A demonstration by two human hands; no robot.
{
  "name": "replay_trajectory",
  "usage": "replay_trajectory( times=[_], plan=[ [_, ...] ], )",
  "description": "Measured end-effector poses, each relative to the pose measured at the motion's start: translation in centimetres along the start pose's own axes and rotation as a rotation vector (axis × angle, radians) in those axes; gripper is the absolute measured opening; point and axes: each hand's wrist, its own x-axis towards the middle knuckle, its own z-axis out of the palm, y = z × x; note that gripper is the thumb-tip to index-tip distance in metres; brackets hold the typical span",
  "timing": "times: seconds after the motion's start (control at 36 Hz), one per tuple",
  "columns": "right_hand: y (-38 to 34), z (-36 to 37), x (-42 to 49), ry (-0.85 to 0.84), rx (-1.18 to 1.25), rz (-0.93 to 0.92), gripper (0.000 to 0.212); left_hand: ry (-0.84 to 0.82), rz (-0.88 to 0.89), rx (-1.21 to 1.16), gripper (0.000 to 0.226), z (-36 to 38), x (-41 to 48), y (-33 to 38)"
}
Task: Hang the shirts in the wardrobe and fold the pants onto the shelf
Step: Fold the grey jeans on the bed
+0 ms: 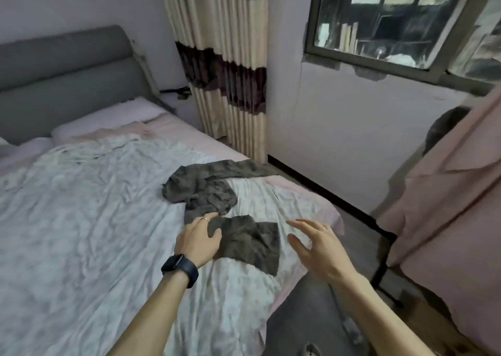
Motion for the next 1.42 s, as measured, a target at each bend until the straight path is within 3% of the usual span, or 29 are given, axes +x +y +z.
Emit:
replay_trajectory(
  times=[0.22,0.53,0.72,1.03,1.19,1.33,1.42],
  plan=[
    [3.3,-0.5,13.7,-0.208,-0.043,-0.142,0.039,0.071,-0.2,-0.012,0.044,1.7,6.7,2.1],
    [2.7,4.9,27.2,-0.425,-0.119,-0.26,0.042,0.008,-0.329,0.075,0.048,2.3,16.1,-0.2],
    [4.2,10.9,33.8,-0.473,-0.173,-0.194,0.047,-0.111,-0.279,0.151,0.048,5.3,24.1,-1.9],
    [12.3,26.9,46.6,-0.582,-0.356,-0.172,0.065,-0.262,-0.229,0.35,0.056,17.2,34.8,-7.4],
    [17.6,34.5,48.9,-0.737,-0.414,-0.172,0.065,-0.306,-0.19,0.568,0.058,23.5,40.1,-10.3],
    [19.3,36.4,49.8,-0.832,-0.411,-0.137,0.063,-0.382,0.006,0.866,0.057,26.3,42.4,-12.4],
    [19.3,36.8,50.0,-0.888,-0.417,-0.144,0.063,-0.475,0.03,0.912,0.053,27.0,43.2,-12.5]
  ],
)
